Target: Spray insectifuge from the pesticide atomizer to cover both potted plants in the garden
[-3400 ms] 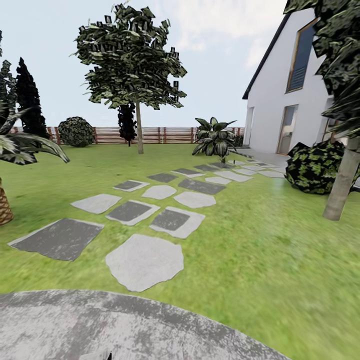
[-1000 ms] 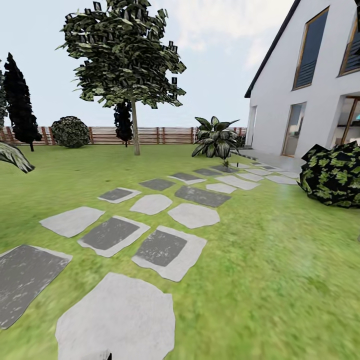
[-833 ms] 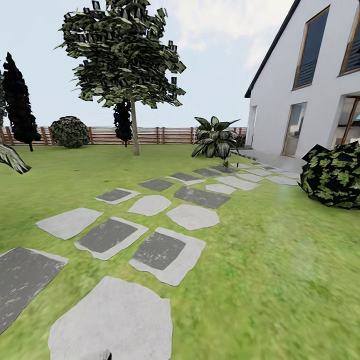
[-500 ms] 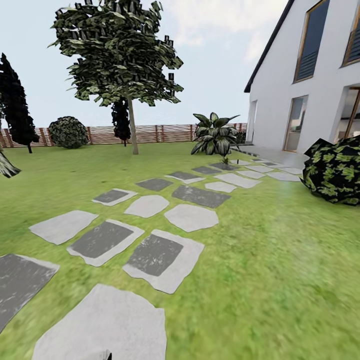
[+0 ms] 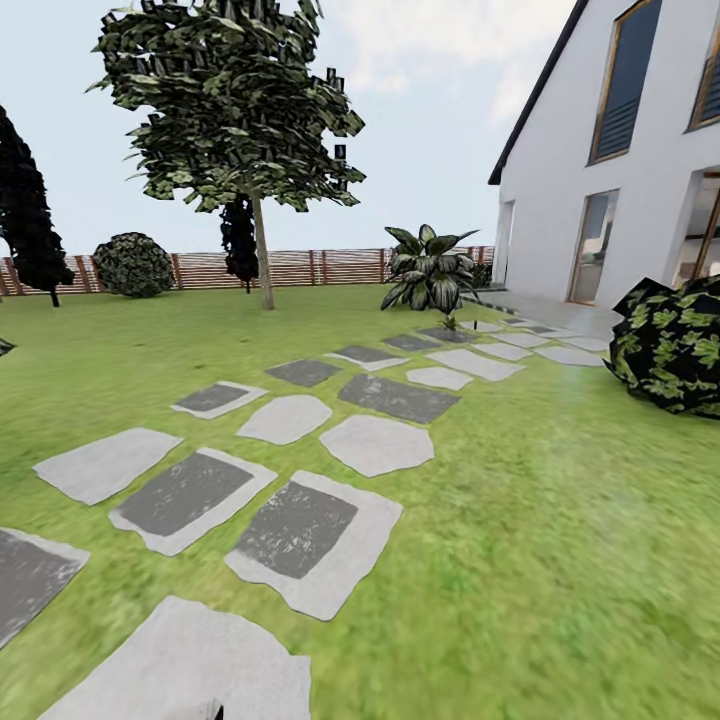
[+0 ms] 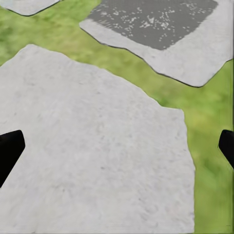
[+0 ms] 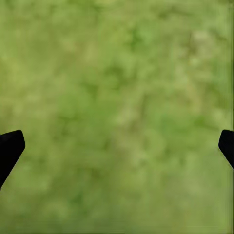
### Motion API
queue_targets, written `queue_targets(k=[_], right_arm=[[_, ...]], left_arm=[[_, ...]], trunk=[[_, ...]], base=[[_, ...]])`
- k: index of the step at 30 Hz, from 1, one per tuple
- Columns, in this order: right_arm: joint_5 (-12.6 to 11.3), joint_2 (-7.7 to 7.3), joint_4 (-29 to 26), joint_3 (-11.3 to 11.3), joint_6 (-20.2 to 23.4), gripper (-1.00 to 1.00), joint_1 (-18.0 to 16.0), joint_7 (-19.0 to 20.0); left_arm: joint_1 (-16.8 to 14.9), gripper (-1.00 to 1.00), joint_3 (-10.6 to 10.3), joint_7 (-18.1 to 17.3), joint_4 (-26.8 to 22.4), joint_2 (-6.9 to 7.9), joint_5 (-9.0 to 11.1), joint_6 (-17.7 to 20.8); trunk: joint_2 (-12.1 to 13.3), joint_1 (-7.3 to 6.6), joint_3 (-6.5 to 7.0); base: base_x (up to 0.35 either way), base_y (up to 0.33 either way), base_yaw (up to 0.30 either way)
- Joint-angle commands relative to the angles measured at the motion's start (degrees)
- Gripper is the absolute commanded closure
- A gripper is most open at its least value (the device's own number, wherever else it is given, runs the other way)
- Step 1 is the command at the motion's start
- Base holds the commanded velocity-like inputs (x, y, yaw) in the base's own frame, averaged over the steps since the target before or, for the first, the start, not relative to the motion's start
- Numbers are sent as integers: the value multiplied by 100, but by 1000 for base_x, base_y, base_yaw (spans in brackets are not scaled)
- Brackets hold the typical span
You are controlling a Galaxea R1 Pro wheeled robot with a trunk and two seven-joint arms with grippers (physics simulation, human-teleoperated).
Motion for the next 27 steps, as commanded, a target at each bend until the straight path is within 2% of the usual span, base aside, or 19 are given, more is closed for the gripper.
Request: queue_targets(k=[1, 27], right_arm=[[-2, 0, -12, -4, 33, -100, 0, 0], [-2, -12, -19, -7, 33, -100, 0, -8]], left_arm=[[-3, -100, -1, 4, 2, 1, 17, -17], [-3, -100, -1, 4, 5, 1, 17, -17]], trunk=[[-2, 2, -6], [-2, 2, -6]], base=[[305, -130, 0], [305, -130, 0]])
